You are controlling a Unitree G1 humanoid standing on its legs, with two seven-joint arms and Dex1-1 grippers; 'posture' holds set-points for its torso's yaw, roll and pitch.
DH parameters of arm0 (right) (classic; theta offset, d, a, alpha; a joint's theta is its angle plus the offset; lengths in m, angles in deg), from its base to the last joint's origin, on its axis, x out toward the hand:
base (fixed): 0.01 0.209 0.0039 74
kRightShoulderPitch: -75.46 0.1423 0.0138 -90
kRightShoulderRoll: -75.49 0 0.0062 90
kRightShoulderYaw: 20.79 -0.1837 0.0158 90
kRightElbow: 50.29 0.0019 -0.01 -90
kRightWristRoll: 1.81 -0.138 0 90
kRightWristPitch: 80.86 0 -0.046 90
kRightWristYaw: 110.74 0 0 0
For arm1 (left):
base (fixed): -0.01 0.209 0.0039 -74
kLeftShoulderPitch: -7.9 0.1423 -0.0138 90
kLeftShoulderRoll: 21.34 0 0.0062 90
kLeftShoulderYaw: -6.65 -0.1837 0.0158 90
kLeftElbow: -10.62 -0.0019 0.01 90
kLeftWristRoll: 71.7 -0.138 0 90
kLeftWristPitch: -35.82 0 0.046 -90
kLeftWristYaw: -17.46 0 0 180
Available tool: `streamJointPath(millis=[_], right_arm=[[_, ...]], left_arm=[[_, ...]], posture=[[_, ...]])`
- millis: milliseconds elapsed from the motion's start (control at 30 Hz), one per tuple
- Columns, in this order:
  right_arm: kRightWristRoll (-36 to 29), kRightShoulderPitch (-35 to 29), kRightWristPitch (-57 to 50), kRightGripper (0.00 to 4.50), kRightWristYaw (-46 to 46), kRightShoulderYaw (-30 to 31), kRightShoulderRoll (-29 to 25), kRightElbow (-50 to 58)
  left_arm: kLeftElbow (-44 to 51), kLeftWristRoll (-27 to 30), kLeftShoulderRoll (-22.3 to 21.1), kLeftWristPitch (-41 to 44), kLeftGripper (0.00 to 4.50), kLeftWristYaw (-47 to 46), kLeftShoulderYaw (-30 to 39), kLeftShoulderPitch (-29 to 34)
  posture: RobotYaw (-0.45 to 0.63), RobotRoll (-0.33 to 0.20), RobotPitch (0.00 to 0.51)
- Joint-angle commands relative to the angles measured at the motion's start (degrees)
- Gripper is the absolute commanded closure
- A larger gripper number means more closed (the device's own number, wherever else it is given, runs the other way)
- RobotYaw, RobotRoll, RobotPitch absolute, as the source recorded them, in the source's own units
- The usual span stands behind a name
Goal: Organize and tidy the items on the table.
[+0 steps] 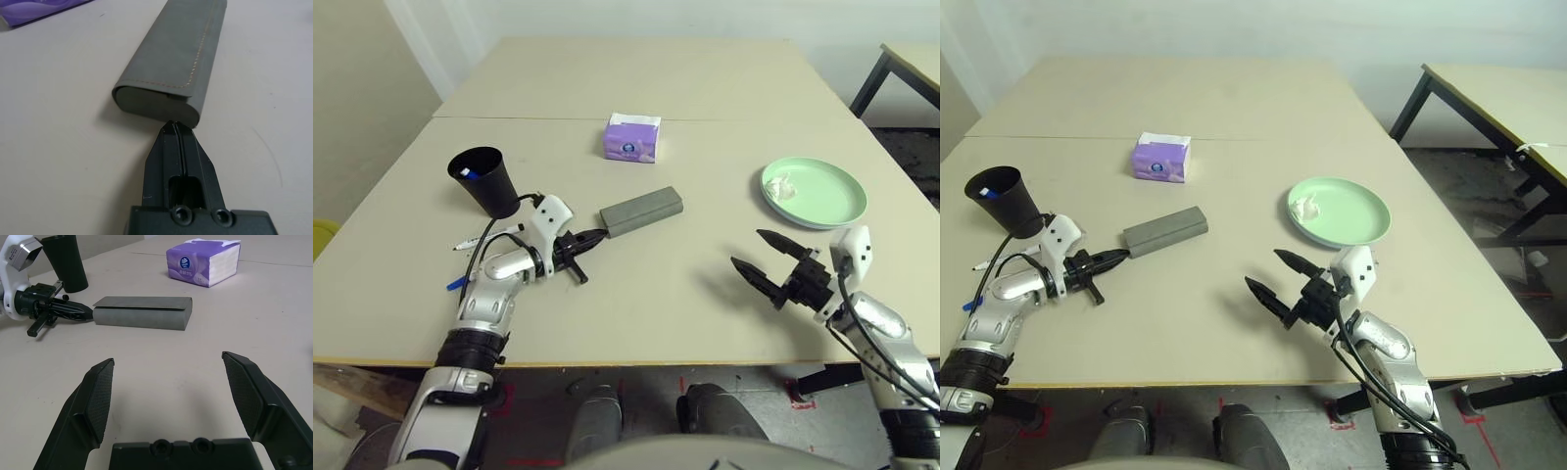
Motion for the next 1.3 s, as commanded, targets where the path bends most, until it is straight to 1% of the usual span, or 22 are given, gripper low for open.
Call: streamJointPath(millis=[33, 233, 433, 567, 700, 833, 900, 967, 1067, 1100, 1233, 1300], right_arm=[[0.16, -0.2, 0.0, 0.0, 0.63, 0.5, -0.43, 0.41], [0.39, 0.15, 0.32, 0.0, 0.85, 0.41, -0.23, -0.22], [0.21, 0.47, 0.72, 0.0, 1.1, 0.04, -0.19, -1.15], [0.59, 0.77, 1.37, 0.0, 2.35, 0.37, -0.71, -2.01], [1.59, 1.64, 2.77, 0.0, 4.83, 1.26, -1.74, -3.75], [4.07, 2.03, 6.63, 0.0, 10.05, 4.0, -4.05, -5.52], [4.08, 2.54, 7.7, 0.0, 11.91, 4.85, -4.45, -6.19], [4.06, 3.22, 8.37, 0.0, 13.2, 5.38, -4.62, -7.0], [3.96, 4.42, 8.74, 0.0, 14.19, 6.06, -4.35, -7.78], [3.91, 4.75, 8.64, 0.0, 14.28, 6.23, -4.17, -7.75], [3.19, 5.99, 8.19, 0.0, 14.03, 6.77, -3.04, -7.37], [2.85, 6.35, 8.01, 0.0, 13.86, 6.9, -2.4, -7.26]], left_arm=[[0.84, 0.03, -1.09, 0.6, 4.48, 1.22, -0.09, 0.27], [3.01, 3.26, -2.4, 1.97, 4.48, 3.18, 2.31, 1.9], [8.59, 7.36, -4.36, 4.89, 4.48, 2.52, 7.38, 5.78], [13.2, 10.1, -6.44, 6.52, 4.48, 3.89, 10.05, 9.27], [17.19, 13.56, -9.87, 8.87, 3.64, 6.59, 12.65, 12.28], [19.15, 15.11, -15.77, 11.08, 2.38, 10.44, 14.8, 14.89], [19.09, 15.22, -18.9, 11.58, 1.74, 12.43, 15.87, 15.65], [18.94, 15.09, -20.96, 11.65, 1.08, 13.46, 16.46, 15.94], [20.03, 14.24, -25.72, 13.06, 0.1, 15.38, 17.13, 16.63], [20.4, 14.1, -27.34, 13.7, 0.04, 16.06, 17.29, 16.93], [19.93, 11.49, -35.76, 16.01, 0.04, 18.53, 18.41, 18.75], [18.97, 10.66, -38.63, 17.65, 0.04, 18.74, 18.79, 18.99]], posture=[[-0.13, 0.0, 0.06], [-0.13, 0.0, 0.056], [-0.12, 0.0, 0.061], [-0.1, 0.0, 0.064], [-0.07, 0.0, 0.068], [-0.05, 0.0, 0.075], [-0.04, 0.0, 0.079], [-0.03, 0.0, 0.08], [-0.02, 0.0, 0.083], [-0.02, 0.0, 0.084], [0.0, 0.0, 0.087], [0.01, 0.0, 0.09]])
